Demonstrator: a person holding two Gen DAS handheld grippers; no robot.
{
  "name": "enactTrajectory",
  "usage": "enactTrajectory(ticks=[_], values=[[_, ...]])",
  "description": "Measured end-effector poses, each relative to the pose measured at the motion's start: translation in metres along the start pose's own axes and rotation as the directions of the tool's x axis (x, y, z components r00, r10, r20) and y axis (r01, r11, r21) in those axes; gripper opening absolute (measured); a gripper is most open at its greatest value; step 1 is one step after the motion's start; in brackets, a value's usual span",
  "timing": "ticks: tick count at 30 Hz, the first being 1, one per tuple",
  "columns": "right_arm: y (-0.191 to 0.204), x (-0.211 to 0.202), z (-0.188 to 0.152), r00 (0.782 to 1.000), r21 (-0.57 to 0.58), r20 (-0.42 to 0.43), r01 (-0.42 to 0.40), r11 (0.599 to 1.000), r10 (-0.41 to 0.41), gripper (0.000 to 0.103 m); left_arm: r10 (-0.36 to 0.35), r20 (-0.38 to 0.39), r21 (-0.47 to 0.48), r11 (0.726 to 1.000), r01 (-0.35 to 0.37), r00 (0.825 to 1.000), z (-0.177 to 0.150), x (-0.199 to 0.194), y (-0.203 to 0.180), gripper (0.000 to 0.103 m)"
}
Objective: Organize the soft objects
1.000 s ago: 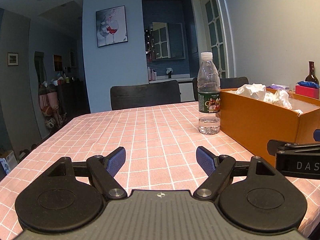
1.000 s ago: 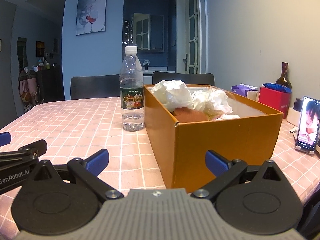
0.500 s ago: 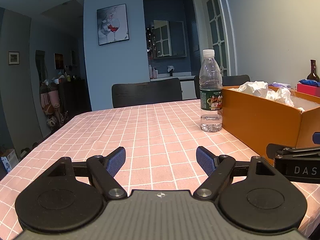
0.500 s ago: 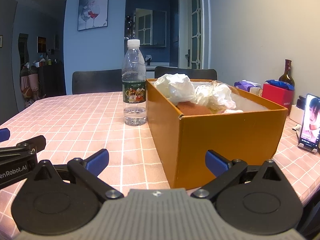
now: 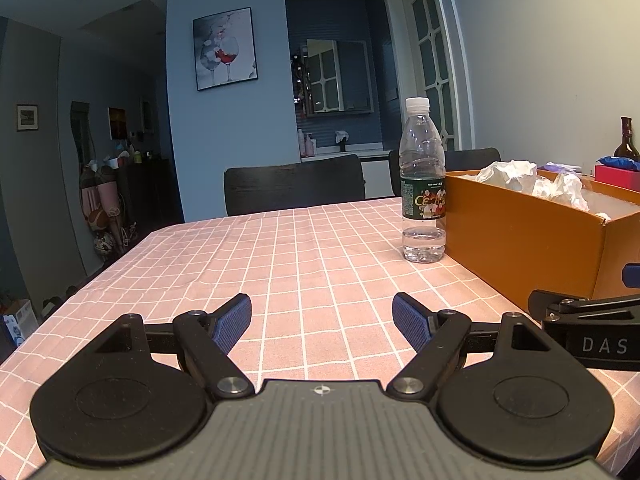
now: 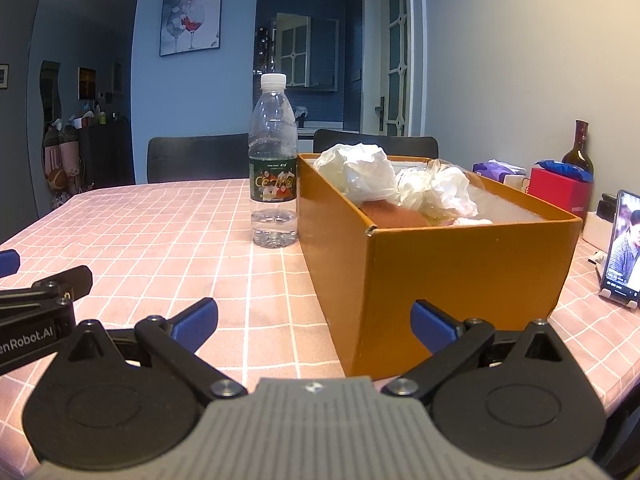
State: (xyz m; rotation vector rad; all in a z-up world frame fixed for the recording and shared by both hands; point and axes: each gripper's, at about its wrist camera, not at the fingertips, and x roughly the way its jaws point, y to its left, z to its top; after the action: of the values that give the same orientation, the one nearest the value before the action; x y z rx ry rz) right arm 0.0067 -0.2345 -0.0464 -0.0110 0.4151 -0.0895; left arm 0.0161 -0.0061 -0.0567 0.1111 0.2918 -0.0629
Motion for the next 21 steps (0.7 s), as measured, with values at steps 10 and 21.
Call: enactTrajectory(ticks=[10, 21], values=[[0.0022, -0.0001, -0.0003, 1.000, -0.009, 0.003, -0.001, 1.000, 0.001, 0.100, -0.001, -0.002, 0.002, 1.000, 0.001, 1.000, -0.0009, 0.0008, 0.0023, 0.094], [0.0025, 0.0007, -0.0010, 1.000, -0.007, -0.001, -0.001, 1.000, 0.001, 0.100, -0.001, -0.001, 0.008, 1.000, 0.001, 1.000, 0.0002, 0.0003, 0.0031, 0.094]])
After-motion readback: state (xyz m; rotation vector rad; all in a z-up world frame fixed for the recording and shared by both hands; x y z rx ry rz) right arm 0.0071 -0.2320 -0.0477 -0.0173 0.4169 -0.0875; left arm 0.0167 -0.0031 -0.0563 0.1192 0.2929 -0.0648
